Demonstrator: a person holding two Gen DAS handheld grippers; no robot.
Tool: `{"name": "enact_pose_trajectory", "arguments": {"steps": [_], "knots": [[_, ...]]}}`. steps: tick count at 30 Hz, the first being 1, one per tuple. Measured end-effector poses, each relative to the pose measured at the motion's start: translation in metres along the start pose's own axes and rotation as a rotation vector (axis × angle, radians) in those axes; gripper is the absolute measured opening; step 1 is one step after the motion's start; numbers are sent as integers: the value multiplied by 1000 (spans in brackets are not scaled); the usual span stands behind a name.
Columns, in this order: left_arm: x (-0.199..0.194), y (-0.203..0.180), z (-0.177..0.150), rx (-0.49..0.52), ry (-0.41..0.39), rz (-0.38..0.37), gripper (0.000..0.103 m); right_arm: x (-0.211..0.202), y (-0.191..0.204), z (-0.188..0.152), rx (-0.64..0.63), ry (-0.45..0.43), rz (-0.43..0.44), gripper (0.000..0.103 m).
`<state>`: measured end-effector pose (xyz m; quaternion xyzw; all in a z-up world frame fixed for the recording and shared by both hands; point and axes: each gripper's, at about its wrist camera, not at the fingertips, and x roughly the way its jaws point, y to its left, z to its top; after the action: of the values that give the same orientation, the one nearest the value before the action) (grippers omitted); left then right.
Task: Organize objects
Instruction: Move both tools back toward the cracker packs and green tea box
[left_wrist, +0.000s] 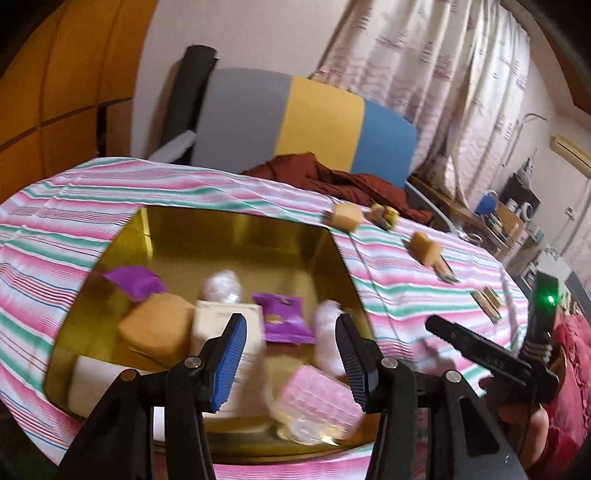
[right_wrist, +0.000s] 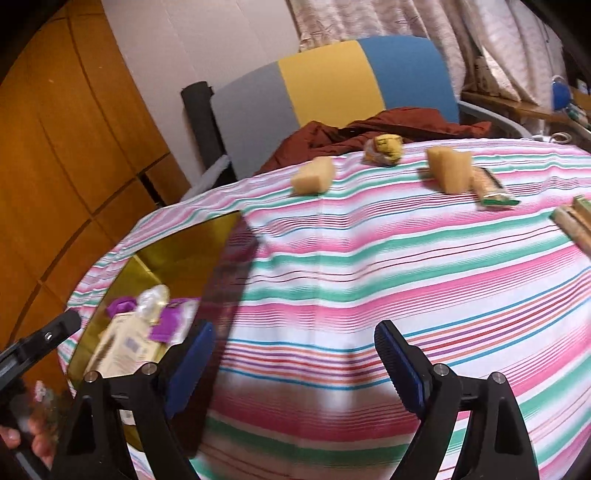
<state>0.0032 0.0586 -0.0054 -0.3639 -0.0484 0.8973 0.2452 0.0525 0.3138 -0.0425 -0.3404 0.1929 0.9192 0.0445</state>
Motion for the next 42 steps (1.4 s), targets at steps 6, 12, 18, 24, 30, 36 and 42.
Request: {"name": "enact_pose_trajectory", "arguments": {"steps": [6, 12, 18, 24, 30, 36, 42], "knots": [[8, -34, -5, 65, 32, -60, 51, -3, -31, 6, 29, -4, -54, 89], [15, -65, -9, 119, 65, -109, 51, -8, -55, 9, 67, -13, -107, 89], [21, -89, -14, 168, 97, -144, 51, -12, -74, 14, 79, -21, -167, 89], [29, -110, -20, 201, 130, -175, 51, -19, -93, 18, 86, -33, -207, 89], [40, -132, -25, 239, 164, -192, 51, -23, -111, 20, 97, -42, -235, 90], [54, -147, -31, 253, 210, -211, 51, -26, -126, 21, 95, -50, -250, 90], [67, -159, -36, 265, 255, -225, 51, -33, -154, 27, 69, -62, -298, 91]]}}
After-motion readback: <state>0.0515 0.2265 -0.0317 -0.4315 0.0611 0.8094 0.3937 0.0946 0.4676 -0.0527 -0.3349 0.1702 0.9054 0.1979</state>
